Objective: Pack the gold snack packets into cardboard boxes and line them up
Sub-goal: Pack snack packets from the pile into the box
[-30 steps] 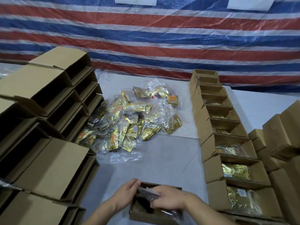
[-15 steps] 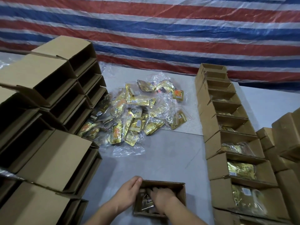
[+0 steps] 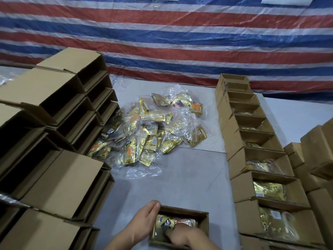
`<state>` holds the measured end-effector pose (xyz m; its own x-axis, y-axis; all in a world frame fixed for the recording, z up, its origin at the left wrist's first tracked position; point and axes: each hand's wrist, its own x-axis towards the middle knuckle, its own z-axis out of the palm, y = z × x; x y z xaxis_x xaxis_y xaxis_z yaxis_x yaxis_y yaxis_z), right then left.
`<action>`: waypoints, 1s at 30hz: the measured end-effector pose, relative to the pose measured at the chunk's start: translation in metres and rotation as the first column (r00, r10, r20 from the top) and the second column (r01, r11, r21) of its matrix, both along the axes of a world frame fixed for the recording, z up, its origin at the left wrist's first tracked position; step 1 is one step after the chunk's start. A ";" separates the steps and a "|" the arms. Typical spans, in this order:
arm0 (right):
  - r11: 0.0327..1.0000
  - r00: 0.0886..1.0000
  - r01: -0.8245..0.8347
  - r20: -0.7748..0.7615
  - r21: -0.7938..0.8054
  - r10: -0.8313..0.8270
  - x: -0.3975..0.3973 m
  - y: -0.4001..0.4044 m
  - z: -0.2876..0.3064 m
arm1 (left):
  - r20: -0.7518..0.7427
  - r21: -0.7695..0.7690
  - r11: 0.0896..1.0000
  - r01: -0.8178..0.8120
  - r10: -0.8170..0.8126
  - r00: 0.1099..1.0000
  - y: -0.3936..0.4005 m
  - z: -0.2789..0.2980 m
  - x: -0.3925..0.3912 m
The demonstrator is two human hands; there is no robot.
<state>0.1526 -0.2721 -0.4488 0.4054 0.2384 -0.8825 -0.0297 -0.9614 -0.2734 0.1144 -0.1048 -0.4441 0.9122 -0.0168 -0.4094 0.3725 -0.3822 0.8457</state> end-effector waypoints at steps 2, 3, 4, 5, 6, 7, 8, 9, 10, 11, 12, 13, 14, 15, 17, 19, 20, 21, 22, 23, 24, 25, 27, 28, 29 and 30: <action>1.000 1.000 0.019 -0.015 -0.018 -0.020 0.001 0.004 0.004 | 0.009 -0.001 1.000 -0.007 0.007 1.000 0.000 0.001 -0.001; 1.000 1.000 0.024 -0.020 0.000 -0.024 0.002 0.005 0.009 | 0.009 0.001 1.000 -0.006 0.006 1.000 0.001 0.001 -0.001; 0.999 1.000 0.021 -0.012 0.031 -0.021 0.003 0.005 0.015 | 0.006 0.002 1.000 -0.006 0.006 1.000 0.001 0.001 0.000; 0.998 1.000 0.004 0.026 0.067 -0.005 0.004 0.005 0.022 | 0.004 0.005 1.000 -0.006 0.006 1.000 0.002 0.002 0.002; 0.995 0.995 -0.012 0.098 0.100 0.003 0.005 0.003 0.028 | 0.005 0.009 1.000 -0.007 0.007 1.000 0.002 0.002 0.004; 0.991 0.979 -0.017 0.203 0.131 -0.010 0.005 0.001 0.035 | 0.005 0.014 1.000 -0.007 0.007 1.000 0.003 0.002 0.006; 0.984 0.947 0.002 0.315 0.178 -0.058 0.005 -0.003 0.043 | 0.005 0.020 1.000 -0.008 0.008 1.000 0.003 0.001 0.008; 0.977 0.895 0.033 0.428 0.212 -0.123 0.004 -0.008 0.051 | 0.002 0.030 1.000 -0.005 0.005 1.000 0.004 0.000 0.010; 0.971 0.816 0.052 0.550 0.235 -0.177 0.005 -0.014 0.059 | -0.002 0.037 0.999 0.002 -0.002 1.000 0.004 0.000 0.012; 0.963 0.703 0.041 0.678 0.265 -0.216 0.007 -0.022 0.065 | -0.006 0.042 0.999 0.014 -0.014 1.000 0.004 0.001 0.013; 0.960 0.575 -0.006 0.787 0.280 -0.226 0.011 -0.030 0.068 | -0.007 0.046 0.999 0.027 -0.027 1.000 0.003 0.001 0.014; 0.961 0.490 -0.060 0.847 0.268 -0.206 0.017 -0.038 0.073 | -0.006 0.048 0.998 0.039 -0.039 0.999 0.003 0.002 0.015; 0.975 0.498 -0.084 0.856 0.204 -0.136 0.022 -0.042 0.078 | -0.007 0.048 0.998 0.049 -0.049 0.999 0.003 0.004 0.015; 0.987 0.555 -0.104 0.831 0.121 -0.043 0.026 -0.047 0.078 | -0.011 0.047 0.997 0.055 -0.054 0.998 0.003 0.005 0.016; 0.995 0.668 -0.098 0.740 -0.006 0.071 0.029 -0.052 0.073 | -0.027 0.061 0.996 0.066 -0.065 0.998 0.004 0.006 0.017; 0.999 0.734 -0.052 0.679 0.001 0.037 0.025 -0.050 0.068 | -0.042 0.093 0.993 0.076 -0.072 0.997 0.005 0.007 0.020; 1.000 0.736 -0.021 0.677 0.018 0.003 0.022 -0.048 0.066 | -0.047 0.105 0.992 0.066 -0.061 0.997 0.006 0.008 0.022; 1.000 0.733 -0.005 0.680 0.013 -0.006 0.020 -0.047 0.065 | -0.052 0.113 0.993 0.043 -0.037 0.998 0.009 0.010 0.027; 1.000 0.730 0.011 0.684 0.001 -0.009 0.019 -0.046 0.065 | -0.050 0.110 0.994 0.006 0.000 0.999 0.013 0.012 0.035; 1.000 0.722 0.019 0.692 -0.008 -0.009 0.019 -0.046 0.065 | -0.050 0.112 0.993 -0.034 0.040 0.998 0.018 0.014 0.045; 1.000 0.710 0.012 0.705 -0.011 -0.001 0.020 -0.046 0.065 | -0.040 0.130 0.989 -0.068 0.073 0.997 0.025 0.016 0.058; 1.000 0.706 0.009 0.708 -0.019 0.007 0.022 -0.046 0.067 | -0.020 0.176 0.979 -0.100 0.105 0.994 0.032 0.018 0.074; 0.999 0.706 0.029 0.708 -0.014 -0.010 0.030 -0.046 0.071 | 0.018 0.304 0.938 -0.165 0.167 0.986 0.048 0.023 0.110; 0.999 0.707 0.045 0.707 -0.003 -0.030 0.035 -0.045 0.072 | 0.028 0.356 0.913 -0.197 0.200 0.979 0.056 0.025 0.129; 0.998 0.713 0.066 0.700 0.007 -0.052 0.039 -0.044 0.074 | 0.018 0.398 0.889 -0.226 0.238 0.971 0.063 0.028 0.147; 0.995 0.722 0.098 0.686 0.022 -0.086 0.044 -0.043 0.076 | -0.003 0.435 0.867 -0.243 0.271 0.963 0.070 0.028 0.165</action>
